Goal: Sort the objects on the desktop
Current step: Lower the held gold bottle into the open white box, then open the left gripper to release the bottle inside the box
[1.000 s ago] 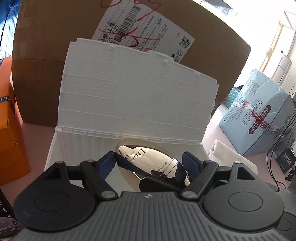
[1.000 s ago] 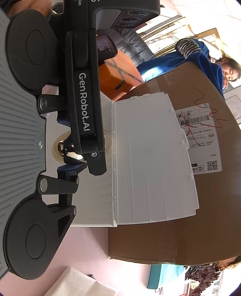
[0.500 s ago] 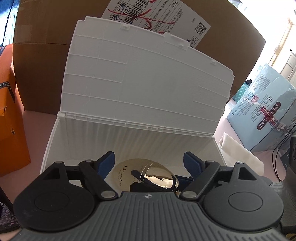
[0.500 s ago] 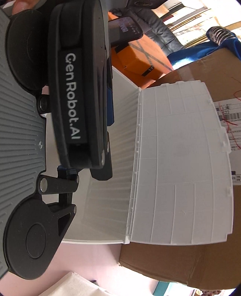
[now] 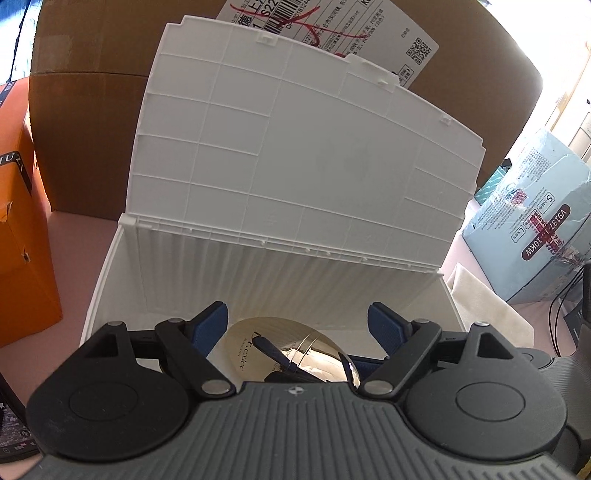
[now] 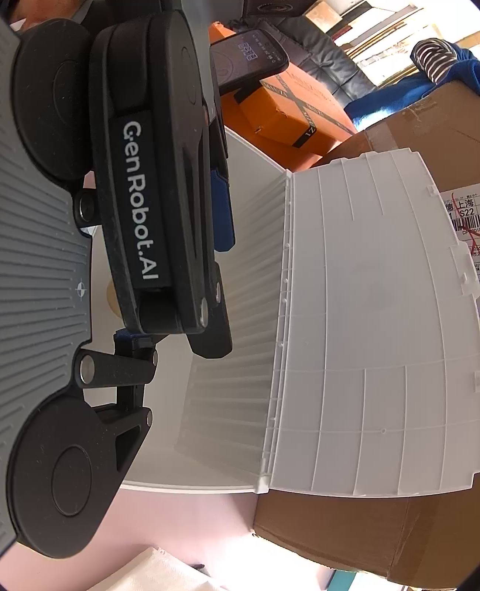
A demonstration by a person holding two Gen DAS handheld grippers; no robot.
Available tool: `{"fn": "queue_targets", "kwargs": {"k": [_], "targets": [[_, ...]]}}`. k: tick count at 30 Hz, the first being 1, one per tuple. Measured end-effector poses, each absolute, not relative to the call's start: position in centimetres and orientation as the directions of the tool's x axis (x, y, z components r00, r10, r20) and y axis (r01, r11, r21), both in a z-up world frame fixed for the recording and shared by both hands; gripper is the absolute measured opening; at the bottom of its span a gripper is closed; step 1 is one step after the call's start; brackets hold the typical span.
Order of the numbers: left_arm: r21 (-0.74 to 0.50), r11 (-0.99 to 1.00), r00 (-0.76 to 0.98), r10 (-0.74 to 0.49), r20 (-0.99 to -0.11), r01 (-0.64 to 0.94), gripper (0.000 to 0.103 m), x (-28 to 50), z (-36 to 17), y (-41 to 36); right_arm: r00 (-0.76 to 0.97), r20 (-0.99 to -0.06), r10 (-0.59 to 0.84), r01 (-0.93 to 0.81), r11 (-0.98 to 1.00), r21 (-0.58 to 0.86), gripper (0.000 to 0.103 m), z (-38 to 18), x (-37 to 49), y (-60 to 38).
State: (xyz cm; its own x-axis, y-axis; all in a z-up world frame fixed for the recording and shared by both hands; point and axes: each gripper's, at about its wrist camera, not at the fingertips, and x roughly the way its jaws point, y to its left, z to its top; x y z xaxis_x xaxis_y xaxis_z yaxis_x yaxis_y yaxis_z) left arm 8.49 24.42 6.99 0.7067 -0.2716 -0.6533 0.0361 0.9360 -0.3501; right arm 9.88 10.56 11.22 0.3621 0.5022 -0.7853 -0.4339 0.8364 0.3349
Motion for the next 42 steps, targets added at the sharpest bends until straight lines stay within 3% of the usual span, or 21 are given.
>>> {"fn": "queue_targets", "kwargs": {"k": [9,14,33,35,36,42], "targets": [[-0.382,0.923,0.705,-0.292,-0.646,0.033,0.084,8.5,7.1,24.6,0.37,-0.797,0.477,-0.434,0.847,0.306,0.038,11.4,9.6,10.7],[-0.395,0.918,0.713,-0.297,-0.636,0.029,0.085,8.5,7.4,24.9,0.382,-0.792,0.476,-0.435,0.849,0.301,0.048,11.4,9.4,10.8],[-0.364,0.925,0.77,-0.309,-0.558,0.108,0.085,6.3,9.8,25.3,0.465,-0.761,0.453,-0.445,0.862,0.242,0.056,13.2,8.0,11.0],[-0.366,0.923,0.783,-0.315,-0.536,0.12,0.085,5.8,10.3,25.5,0.515,-0.747,0.419,-0.429,0.881,0.199,0.078,13.6,7.5,10.8],[-0.369,0.92,0.791,-0.32,-0.522,0.128,0.085,5.5,10.6,25.6,0.543,-0.734,0.408,-0.423,0.888,0.18,0.083,13.8,7.3,10.6],[-0.415,0.888,0.812,-0.387,-0.438,0.2,0.103,4.9,11.1,25.2,0.587,-0.665,0.462,-0.398,0.88,0.26,0.09,14.6,6.5,7.8]]}}
